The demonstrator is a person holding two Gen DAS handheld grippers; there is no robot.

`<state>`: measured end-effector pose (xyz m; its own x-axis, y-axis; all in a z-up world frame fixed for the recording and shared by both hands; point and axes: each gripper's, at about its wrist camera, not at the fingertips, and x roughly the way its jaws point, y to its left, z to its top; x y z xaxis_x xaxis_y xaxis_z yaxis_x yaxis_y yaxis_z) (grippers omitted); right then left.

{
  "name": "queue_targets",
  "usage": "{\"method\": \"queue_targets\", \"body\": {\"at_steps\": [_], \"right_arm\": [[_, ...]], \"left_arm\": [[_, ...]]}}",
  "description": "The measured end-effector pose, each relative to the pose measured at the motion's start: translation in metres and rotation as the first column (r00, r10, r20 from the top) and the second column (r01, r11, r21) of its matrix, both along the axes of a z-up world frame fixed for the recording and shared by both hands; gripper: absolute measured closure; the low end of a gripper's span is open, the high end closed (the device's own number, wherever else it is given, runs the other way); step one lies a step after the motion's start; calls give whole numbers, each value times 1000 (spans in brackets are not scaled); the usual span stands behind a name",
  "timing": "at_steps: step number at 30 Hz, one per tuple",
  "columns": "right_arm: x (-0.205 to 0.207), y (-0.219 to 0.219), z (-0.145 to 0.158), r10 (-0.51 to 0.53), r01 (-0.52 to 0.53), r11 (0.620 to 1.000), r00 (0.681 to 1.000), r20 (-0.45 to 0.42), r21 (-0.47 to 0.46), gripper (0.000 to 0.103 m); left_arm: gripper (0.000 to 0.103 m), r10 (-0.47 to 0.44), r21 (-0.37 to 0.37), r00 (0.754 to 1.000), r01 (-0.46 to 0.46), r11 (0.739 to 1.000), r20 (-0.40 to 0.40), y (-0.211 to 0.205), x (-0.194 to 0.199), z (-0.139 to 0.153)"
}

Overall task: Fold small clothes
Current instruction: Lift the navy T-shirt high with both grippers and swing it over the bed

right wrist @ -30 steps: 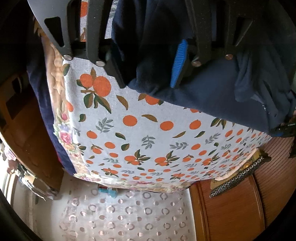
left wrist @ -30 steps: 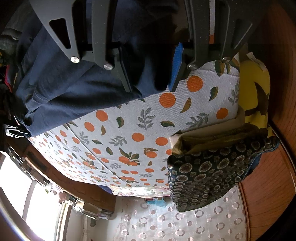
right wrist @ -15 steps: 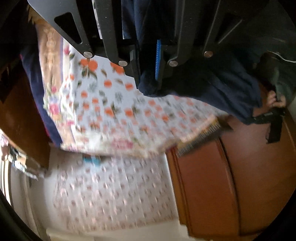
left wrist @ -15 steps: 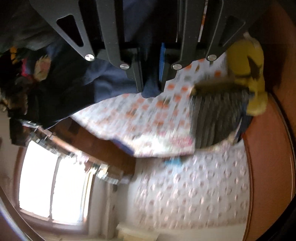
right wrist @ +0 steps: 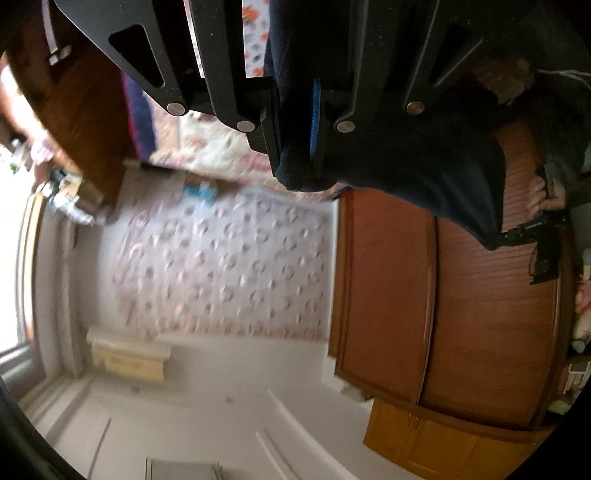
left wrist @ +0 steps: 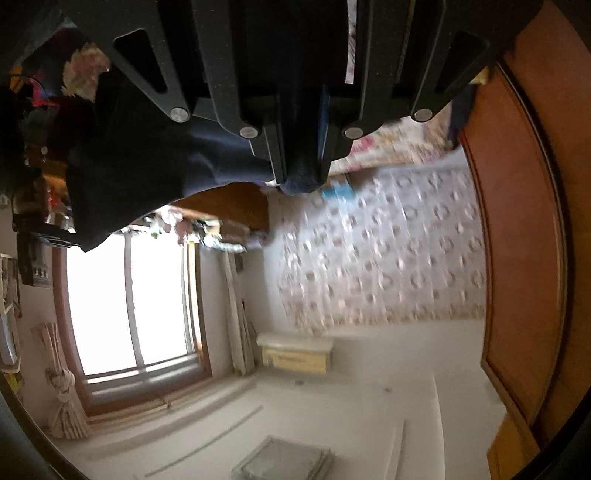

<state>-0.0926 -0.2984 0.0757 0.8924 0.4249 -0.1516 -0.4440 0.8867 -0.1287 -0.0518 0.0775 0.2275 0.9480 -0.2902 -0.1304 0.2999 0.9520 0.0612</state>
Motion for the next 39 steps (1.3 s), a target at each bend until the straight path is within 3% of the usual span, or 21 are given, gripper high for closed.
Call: {"method": "queue_targets", "body": {"at_steps": [7, 13, 17, 23, 31, 39], "right_arm": [[-42, -14, 39, -72, 75, 997, 993, 89, -26, 91], [-44, -2, 31, -109, 113, 992, 991, 81, -48, 91], [-9, 24, 17, -138, 140, 989, 989, 50, -56, 91], [54, 38, 9, -174, 169, 981, 984, -46, -91, 91], [178, 64, -28, -230, 201, 966, 954, -190, -162, 91], [281, 72, -12, -247, 199, 964, 914, -321, -174, 91]], "left_arm": [[88, 11, 11, 996, -12, 1000, 87, -1, -2, 27], [88, 15, 14, 998, -15, 1000, 58, -4, 15, 13], [88, 30, 18, 1000, -30, 999, 3, -9, 47, -7], [88, 72, 36, 991, -68, 997, -111, -18, 139, -59], [88, 124, 97, 951, -100, 990, -284, -33, 264, -133], [88, 160, 132, 906, -116, 984, -393, -41, 336, -177]]}}
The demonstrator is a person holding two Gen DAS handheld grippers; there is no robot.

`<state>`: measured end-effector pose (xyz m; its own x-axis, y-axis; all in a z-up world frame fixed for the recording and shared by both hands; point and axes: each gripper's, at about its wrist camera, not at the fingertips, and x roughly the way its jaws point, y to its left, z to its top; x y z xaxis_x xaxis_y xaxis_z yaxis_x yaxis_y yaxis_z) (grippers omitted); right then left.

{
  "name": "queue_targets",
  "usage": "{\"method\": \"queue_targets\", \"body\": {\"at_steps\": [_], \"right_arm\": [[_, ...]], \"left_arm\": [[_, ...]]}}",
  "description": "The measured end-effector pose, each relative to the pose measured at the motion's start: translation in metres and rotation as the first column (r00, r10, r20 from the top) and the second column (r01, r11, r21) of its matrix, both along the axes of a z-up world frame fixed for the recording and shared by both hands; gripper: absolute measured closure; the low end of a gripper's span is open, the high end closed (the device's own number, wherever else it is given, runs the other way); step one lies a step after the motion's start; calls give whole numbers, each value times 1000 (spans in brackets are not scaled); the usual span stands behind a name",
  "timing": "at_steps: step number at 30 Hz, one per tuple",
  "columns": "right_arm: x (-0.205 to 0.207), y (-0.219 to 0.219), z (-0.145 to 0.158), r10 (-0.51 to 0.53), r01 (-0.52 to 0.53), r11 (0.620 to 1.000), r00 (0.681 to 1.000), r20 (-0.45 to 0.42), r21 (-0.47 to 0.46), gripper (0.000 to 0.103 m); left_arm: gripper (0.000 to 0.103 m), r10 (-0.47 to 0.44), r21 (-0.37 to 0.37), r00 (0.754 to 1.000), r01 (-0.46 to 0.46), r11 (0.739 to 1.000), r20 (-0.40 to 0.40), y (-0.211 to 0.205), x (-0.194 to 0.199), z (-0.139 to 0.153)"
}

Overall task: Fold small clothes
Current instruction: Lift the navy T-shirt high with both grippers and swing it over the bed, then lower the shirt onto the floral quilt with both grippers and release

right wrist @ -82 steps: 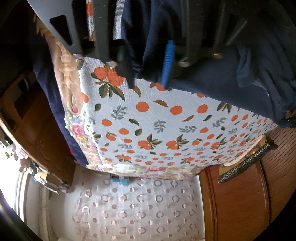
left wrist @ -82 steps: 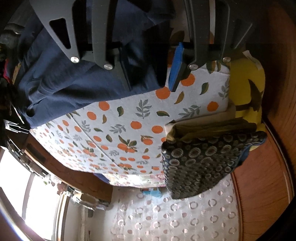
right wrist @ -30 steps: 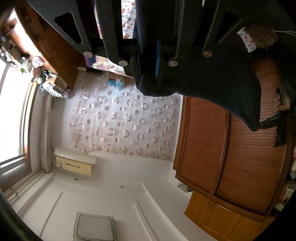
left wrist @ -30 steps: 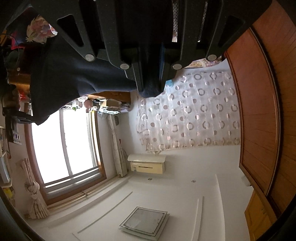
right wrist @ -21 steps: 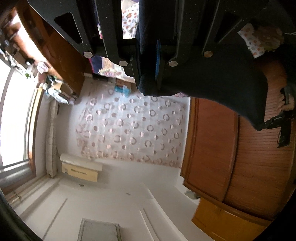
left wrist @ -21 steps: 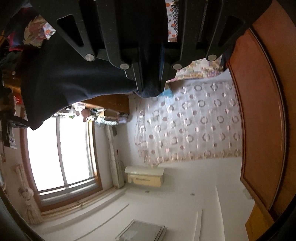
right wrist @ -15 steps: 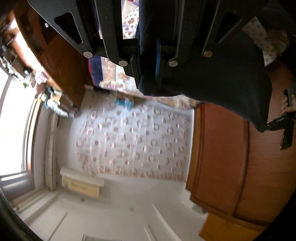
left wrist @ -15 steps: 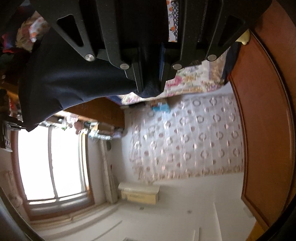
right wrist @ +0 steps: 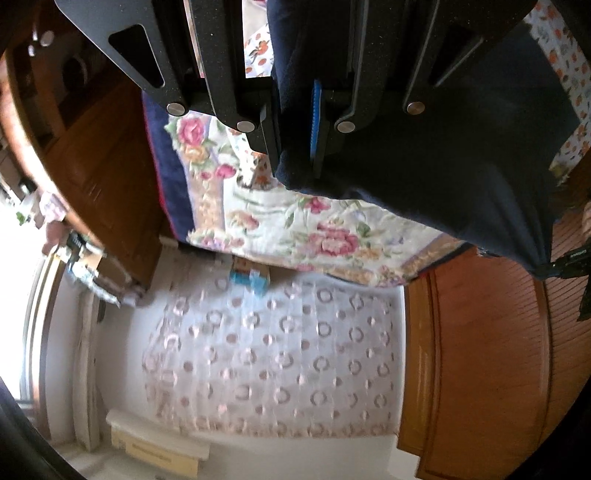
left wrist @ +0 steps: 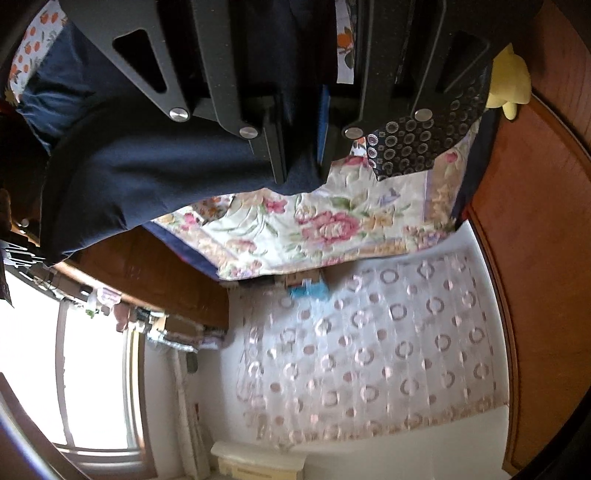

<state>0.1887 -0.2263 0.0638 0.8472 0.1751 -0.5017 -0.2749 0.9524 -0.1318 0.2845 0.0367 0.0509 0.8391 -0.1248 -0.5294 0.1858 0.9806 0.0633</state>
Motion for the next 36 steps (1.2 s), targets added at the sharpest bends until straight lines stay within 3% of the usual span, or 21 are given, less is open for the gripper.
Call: {"method": "queue_targets", "body": {"at_steps": [6, 11, 14, 15, 16, 18, 20, 22, 29, 36], "right_arm": [[56, -5, -3, -4, 5, 1000, 997, -82, 12, 91], [71, -6, -13, -10, 11, 1000, 991, -131, 13, 91], [72, -5, -16, -10, 13, 1000, 987, -159, 19, 90], [71, -5, -15, -10, 15, 1000, 985, -175, 27, 82], [73, -7, -16, -17, 25, 999, 982, -187, 38, 79], [67, -8, -13, -41, 49, 998, 981, -189, 40, 65], [61, -9, -11, -52, 60, 997, 982, -181, 41, 62], [43, -12, -7, -59, 69, 996, 983, -176, 52, 60], [-15, -22, -17, -64, 82, 993, 979, -193, 83, 57], [-63, -37, -34, -90, 125, 985, 959, -269, 117, 57]], "left_arm": [[88, 14, 8, 998, -14, 1000, -63, -1, 35, -23], [87, 26, 23, 994, -23, 999, -103, -3, 56, -38], [81, 21, 9, 991, -20, 1000, -132, -1, 60, -44], [80, 26, 10, 991, -24, 1000, -133, -1, 59, -45], [71, 32, 13, 991, -31, 999, -131, 0, 57, -45], [56, 22, -6, 992, -23, 1000, -122, 0, 47, -44], [48, 6, -25, 992, -10, 1000, -125, 0, 38, -45], [28, -14, -44, 991, 8, 999, -133, -3, 26, -47], [25, -8, -59, 987, -2, 998, -160, -13, -23, -71], [25, -14, -78, 979, -2, 997, -203, -23, -53, -92]]}}
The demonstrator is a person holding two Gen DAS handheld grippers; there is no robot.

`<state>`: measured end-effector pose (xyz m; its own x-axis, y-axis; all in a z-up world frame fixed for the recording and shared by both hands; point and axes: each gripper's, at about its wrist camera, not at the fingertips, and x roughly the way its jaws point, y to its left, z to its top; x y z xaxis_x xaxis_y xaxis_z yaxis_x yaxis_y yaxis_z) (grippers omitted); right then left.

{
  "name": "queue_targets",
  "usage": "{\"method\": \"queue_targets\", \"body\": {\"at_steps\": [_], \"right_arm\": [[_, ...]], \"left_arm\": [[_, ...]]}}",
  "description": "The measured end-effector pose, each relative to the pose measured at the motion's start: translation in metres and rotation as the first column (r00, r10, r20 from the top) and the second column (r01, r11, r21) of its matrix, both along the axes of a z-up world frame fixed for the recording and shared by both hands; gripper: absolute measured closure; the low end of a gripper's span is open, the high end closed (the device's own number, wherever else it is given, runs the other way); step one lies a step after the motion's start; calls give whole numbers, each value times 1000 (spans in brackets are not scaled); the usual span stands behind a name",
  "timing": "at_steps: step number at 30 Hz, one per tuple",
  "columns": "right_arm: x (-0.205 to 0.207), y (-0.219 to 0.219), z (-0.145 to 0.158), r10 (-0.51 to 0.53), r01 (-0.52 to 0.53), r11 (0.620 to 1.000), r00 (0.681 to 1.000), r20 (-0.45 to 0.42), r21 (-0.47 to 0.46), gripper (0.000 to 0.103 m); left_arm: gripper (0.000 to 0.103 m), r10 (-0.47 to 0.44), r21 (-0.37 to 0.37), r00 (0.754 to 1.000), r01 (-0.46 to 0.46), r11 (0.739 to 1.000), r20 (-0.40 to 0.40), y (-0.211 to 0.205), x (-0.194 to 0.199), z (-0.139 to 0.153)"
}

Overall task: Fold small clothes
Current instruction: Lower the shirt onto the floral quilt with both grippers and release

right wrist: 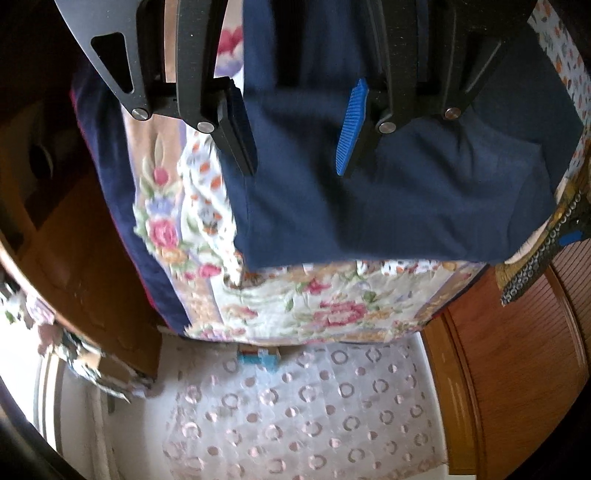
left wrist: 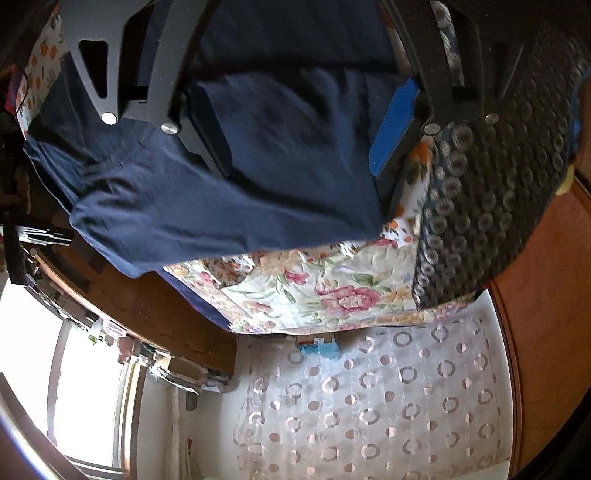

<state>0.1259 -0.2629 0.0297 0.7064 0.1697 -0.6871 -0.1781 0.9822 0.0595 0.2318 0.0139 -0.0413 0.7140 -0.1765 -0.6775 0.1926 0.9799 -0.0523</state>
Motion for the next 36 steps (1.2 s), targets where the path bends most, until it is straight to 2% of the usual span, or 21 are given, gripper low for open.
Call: {"method": "queue_targets", "body": {"at_steps": [7, 16, 20, 27, 36], "right_arm": [[-27, -15, -4, -39, 41, 998, 998, -58, 37, 57], [-5, -12, -1, -46, 54, 995, 994, -94, 80, 57], [6, -3, -15, -55, 63, 994, 994, -93, 86, 57], [11, 11, -28, -62, 66, 996, 996, -61, 53, 42], [11, 16, -32, -68, 71, 996, 996, -62, 45, 38]], "left_arm": [[25, -12, -20, 999, 11, 1000, -41, -7, -16, -18], [25, 10, -29, 996, -13, 1000, -83, -8, -24, -37], [25, 19, -29, 995, -22, 999, -99, -9, -26, -43], [25, 35, -31, 991, -39, 999, -127, -9, -30, -53], [25, 111, -11, 980, -115, 993, -162, -3, -29, -64]]}}
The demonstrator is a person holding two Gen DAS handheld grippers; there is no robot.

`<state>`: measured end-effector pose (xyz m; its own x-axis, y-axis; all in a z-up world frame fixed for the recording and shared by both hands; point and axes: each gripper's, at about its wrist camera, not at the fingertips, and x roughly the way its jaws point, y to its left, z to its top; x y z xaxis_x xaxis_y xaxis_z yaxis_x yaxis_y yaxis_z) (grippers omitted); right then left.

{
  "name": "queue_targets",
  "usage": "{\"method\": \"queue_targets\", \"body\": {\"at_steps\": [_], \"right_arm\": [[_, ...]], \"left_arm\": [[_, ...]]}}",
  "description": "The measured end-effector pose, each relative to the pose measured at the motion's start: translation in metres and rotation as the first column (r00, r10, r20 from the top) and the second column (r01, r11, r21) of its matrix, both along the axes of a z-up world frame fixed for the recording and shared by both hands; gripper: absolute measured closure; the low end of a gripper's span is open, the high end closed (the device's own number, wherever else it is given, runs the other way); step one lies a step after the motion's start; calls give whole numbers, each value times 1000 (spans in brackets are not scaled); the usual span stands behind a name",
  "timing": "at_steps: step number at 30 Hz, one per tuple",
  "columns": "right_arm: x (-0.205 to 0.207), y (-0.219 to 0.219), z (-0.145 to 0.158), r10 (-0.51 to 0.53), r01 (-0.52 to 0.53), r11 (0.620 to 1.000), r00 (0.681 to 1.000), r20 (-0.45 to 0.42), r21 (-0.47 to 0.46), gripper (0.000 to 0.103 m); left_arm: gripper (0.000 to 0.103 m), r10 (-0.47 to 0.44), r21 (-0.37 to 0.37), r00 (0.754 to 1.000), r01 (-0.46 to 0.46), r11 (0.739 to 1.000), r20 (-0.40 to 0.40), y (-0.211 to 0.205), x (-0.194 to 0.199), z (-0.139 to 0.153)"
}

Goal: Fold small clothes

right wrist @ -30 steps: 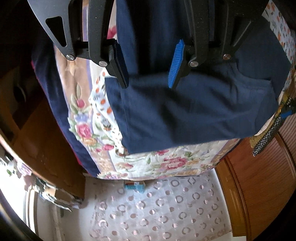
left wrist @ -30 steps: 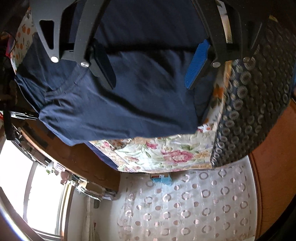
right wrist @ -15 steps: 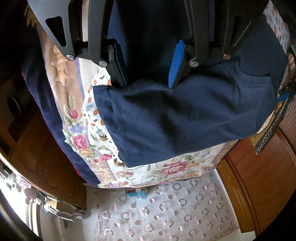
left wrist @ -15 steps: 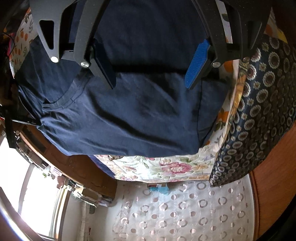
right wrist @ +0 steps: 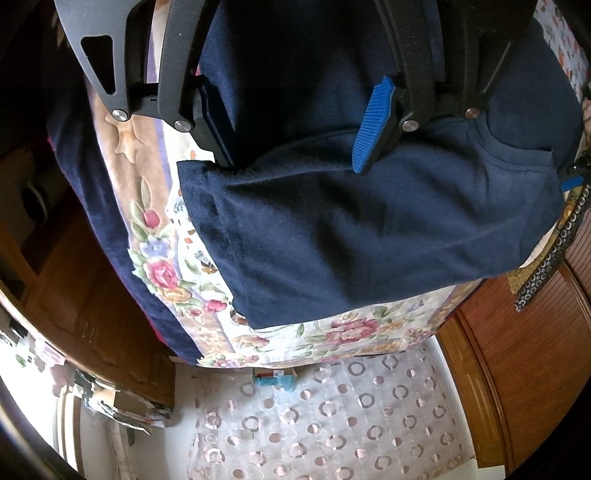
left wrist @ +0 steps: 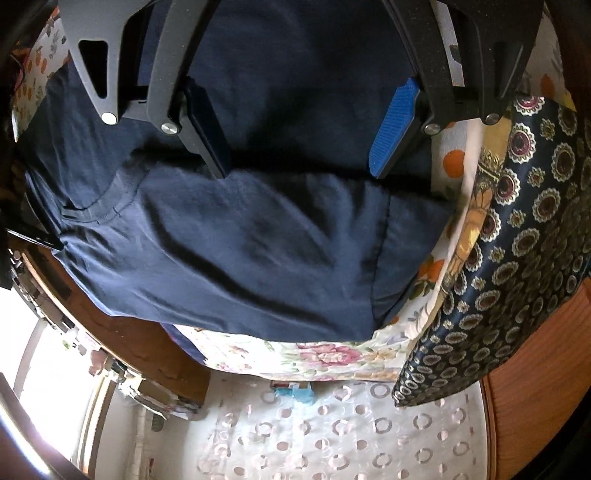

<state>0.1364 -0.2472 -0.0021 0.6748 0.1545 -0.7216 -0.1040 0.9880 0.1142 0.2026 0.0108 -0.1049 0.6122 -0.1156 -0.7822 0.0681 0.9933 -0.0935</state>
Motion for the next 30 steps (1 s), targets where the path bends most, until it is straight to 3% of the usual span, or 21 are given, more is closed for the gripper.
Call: {"method": "queue_targets", "body": {"at_steps": [4, 13, 14, 18, 20, 22, 24, 26, 30], "right_arm": [[2, 2, 2, 0, 0, 1000, 1000, -2, -26, 38], [4, 1, 2, 0, 0, 1000, 1000, 0, -23, 38], [4, 0, 2, 0, 0, 1000, 1000, 0, -25, 38], [6, -1, 1, 5, -5, 999, 1000, -4, -42, 40], [8, -1, 2, -3, 3, 999, 1000, 1, -53, 50], [9, -3, 4, -8, 9, 998, 1000, 11, -55, 66], [12, -4, 5, -8, 9, 998, 1000, 16, -55, 85], [12, -3, 4, 9, -7, 998, 1000, 25, -57, 97], [4, -4, 9, 32, -29, 999, 997, 70, -41, 100]], "left_arm": [[25, 25, 3, 1000, -25, 1000, -4, 1, 7, 0], [27, 79, -92, 997, -78, 993, 9, 11, 24, 4], [29, 84, -89, 996, -82, 993, 16, 12, 25, 5], [54, 111, -31, 993, -110, 993, 43, 14, 28, 7], [67, 124, -16, 991, -123, 992, 43, 16, 31, 6], [85, 132, -15, 990, -131, 991, 45, 19, 33, 6], [96, 122, -20, 991, -121, 992, 54, 21, 34, 8], [100, 105, -18, 992, -104, 994, 67, 19, 31, 11], [101, 78, -25, 990, -76, 997, 117, 16, 21, 23]]}}
